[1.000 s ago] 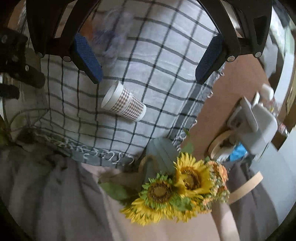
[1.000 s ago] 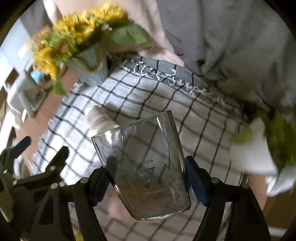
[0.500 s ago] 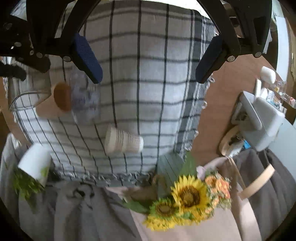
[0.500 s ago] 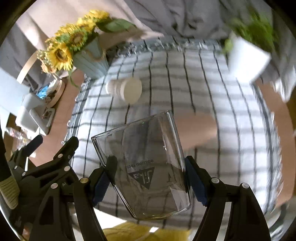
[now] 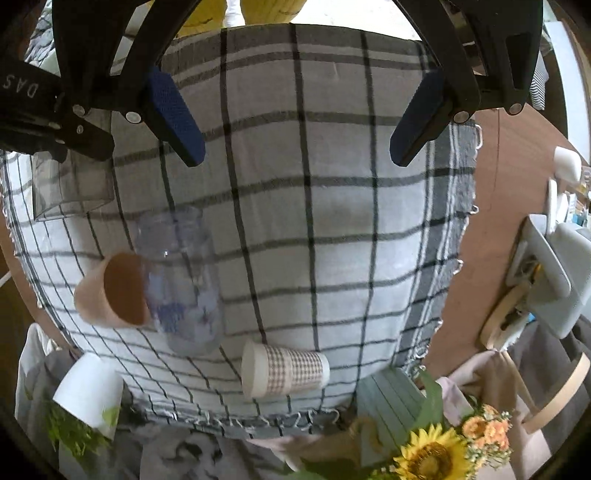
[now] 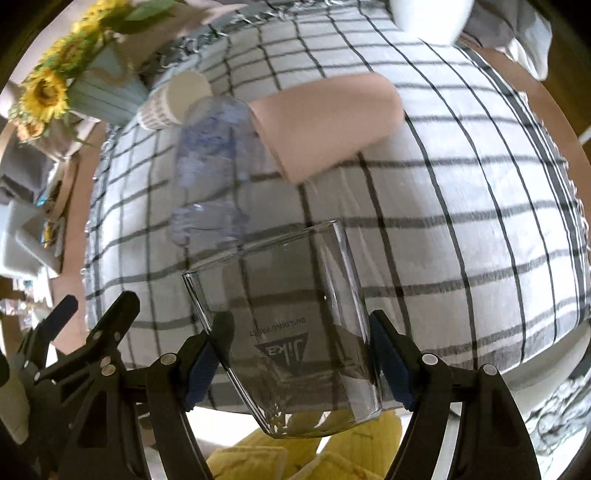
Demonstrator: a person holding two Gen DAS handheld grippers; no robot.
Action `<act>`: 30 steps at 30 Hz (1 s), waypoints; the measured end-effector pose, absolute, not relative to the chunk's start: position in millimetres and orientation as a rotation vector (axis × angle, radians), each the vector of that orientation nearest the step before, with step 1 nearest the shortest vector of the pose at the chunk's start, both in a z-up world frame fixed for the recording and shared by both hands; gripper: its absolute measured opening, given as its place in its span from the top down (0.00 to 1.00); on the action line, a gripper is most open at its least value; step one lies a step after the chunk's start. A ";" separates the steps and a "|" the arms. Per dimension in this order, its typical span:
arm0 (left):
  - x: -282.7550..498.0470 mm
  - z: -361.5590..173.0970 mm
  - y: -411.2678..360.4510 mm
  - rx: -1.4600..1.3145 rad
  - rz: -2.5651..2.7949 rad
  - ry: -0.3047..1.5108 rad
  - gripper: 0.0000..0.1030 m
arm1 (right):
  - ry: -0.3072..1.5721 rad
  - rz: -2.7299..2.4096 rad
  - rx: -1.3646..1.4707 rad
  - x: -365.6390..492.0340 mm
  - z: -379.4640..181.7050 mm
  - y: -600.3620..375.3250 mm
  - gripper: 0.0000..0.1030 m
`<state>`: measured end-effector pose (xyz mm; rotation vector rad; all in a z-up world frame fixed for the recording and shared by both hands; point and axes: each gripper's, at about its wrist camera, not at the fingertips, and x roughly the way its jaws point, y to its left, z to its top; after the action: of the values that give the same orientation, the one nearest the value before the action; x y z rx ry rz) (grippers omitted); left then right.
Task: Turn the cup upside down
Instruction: 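Rotate the held tumbler upside down with the right gripper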
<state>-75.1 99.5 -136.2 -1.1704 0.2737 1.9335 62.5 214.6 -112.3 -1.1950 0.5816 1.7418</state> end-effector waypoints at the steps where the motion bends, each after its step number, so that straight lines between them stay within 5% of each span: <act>1: -73.9 -138.1 100.8 -1.174 1.933 0.276 0.01 | 0.590 1.734 -1.196 65.3 -115.5 216.2 0.27; 19: -65.0 -152.9 99.7 -1.242 1.969 0.253 0.01 | 0.513 1.717 -1.313 73.3 -133.2 226.0 0.26; 30: -10.8 -100.5 77.2 -1.067 2.057 0.134 0.01 | 0.250 1.857 -1.103 120.2 -45.8 171.5 0.20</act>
<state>-10.8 77.2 -100.5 -1.0665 0.1337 2.0566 120.2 171.5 -45.8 -1.1027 0.2505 1.8565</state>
